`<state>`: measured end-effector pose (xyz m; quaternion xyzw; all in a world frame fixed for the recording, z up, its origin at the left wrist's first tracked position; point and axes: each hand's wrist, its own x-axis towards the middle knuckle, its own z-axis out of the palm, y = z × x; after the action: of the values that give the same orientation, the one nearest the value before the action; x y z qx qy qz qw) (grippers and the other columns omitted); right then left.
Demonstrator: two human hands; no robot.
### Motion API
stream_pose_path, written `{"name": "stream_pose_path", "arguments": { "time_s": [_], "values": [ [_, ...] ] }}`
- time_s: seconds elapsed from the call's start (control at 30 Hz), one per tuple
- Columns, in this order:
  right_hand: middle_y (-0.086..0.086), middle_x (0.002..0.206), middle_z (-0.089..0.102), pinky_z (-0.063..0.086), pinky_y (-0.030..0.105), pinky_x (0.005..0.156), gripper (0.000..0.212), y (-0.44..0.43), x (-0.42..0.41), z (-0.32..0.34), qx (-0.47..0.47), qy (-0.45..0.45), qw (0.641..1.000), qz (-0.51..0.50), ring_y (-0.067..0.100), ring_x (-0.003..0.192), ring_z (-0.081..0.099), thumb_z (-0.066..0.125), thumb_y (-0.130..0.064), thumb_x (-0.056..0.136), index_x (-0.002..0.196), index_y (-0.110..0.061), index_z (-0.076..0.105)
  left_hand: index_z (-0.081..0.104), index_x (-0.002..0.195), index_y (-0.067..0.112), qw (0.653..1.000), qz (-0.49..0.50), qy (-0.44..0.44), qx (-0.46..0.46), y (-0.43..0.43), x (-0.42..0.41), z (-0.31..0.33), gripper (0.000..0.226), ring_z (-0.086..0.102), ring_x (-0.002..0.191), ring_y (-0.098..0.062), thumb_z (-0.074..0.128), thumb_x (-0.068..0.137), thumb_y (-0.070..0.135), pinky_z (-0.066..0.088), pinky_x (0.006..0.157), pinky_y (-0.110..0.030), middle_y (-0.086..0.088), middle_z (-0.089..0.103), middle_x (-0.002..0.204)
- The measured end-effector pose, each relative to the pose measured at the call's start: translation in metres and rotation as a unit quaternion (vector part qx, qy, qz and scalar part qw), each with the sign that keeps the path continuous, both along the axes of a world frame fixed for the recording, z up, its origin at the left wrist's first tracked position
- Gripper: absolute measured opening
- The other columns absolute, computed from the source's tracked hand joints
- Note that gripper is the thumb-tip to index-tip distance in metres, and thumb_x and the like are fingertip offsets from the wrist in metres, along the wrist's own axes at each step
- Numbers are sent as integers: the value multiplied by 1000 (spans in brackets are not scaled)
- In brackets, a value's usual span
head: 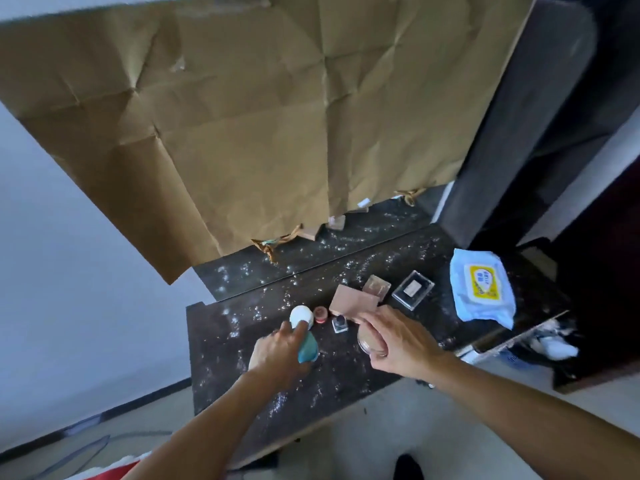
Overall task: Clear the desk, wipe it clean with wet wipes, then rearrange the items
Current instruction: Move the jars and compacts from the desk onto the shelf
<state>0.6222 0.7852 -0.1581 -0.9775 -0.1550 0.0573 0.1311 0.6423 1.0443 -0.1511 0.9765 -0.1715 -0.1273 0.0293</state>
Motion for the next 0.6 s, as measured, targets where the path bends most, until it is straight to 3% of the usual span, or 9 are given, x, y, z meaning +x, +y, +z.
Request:
{"name": "stream_pose_path", "arguments": {
  "time_s": [0.1, 0.23, 0.37, 0.6],
  "values": [
    [-6, 110, 51, 55, 33, 72, 71, -49, -20, 7, -3, -14, 998, -60, 18, 101, 57, 59, -38, 61, 130, -31, 41, 27, 139, 25, 999, -50, -14, -1, -53, 1, 12, 73, 60, 102, -29, 61, 79, 51, 49, 77, -39, -3, 48, 127],
    [-3, 100, 55, 51, 29, 63, 73, -123, -46, 12, -1, -30, 992, -125, 20, 86, 62, 64, -35, 55, 126, -26, 49, 31, 132, 26, 995, -102, -19, 6, -134, 4, 23, 66, 57, 104, -31, 61, 79, 51, 47, 81, -41, -4, 49, 123],
    [-1, 105, 50, 53, 34, 69, 72, -214, -67, 11, -3, 3, 988, -156, 22, 95, 57, 56, -36, 61, 131, -26, 43, 30, 135, 27, 993, -120, -15, -7, -227, 2, 28, 69, 59, 108, -29, 63, 78, 48, 49, 83, -40, -5, 45, 133],
    [-4, 116, 46, 50, 31, 76, 78, -368, -88, 12, -4, 24, 976, -216, 17, 104, 53, 55, -39, 66, 140, -30, 32, 36, 126, 25, 991, -126, -20, -38, -383, -5, 25, 62, 60, 101, -27, 60, 76, 54, 46, 74, -36, -1, 51, 116]
  ]
}}
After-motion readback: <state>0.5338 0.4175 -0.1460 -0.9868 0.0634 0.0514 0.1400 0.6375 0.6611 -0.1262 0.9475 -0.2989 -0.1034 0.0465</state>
